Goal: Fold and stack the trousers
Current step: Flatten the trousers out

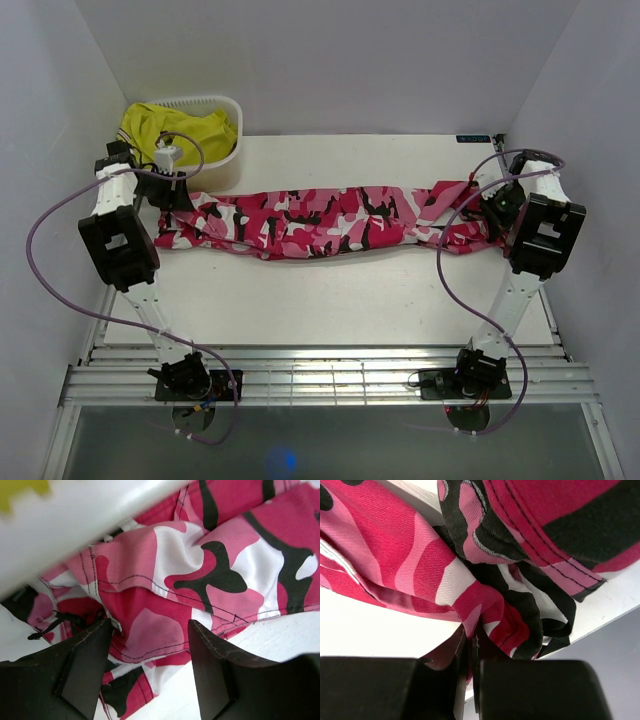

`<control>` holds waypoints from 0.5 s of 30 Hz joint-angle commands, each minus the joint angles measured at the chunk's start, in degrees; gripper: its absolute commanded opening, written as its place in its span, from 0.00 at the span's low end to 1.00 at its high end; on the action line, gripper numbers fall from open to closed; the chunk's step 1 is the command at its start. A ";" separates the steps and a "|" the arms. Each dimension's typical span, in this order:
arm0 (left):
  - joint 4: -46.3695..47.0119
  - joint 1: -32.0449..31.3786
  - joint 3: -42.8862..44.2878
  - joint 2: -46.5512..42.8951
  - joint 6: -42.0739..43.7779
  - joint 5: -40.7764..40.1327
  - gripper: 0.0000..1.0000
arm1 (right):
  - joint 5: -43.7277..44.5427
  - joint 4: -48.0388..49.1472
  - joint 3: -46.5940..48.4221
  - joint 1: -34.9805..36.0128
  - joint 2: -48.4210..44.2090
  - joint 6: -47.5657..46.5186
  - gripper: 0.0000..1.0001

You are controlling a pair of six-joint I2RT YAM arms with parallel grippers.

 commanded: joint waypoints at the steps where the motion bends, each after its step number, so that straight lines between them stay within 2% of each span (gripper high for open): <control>1: 4.82 -0.03 -5.21 -7.34 0.80 -3.04 0.72 | 0.24 0.71 -0.75 -0.06 -3.75 0.19 0.08; 9: 13.96 0.93 -11.64 -9.80 -12.19 -5.94 0.72 | 0.24 0.44 -0.49 0.03 -4.55 -0.60 0.08; 11: 15.20 1.02 -11.90 -9.19 -13.70 -6.12 0.70 | 0.33 0.44 -0.49 0.03 -4.90 -0.77 0.08; 12: 15.20 1.02 -11.73 -8.84 -14.31 -6.12 0.65 | 0.24 0.36 -0.49 -0.06 -4.99 -0.86 0.08; 13: 15.20 1.02 -11.55 -8.14 -15.36 -5.95 0.54 | 0.15 0.44 -0.40 0.03 -5.34 -0.86 0.08; 15: 15.20 1.11 -10.77 -7.87 -16.51 -6.30 0.39 | 0.06 0.27 -0.32 -0.06 -5.69 -1.21 0.08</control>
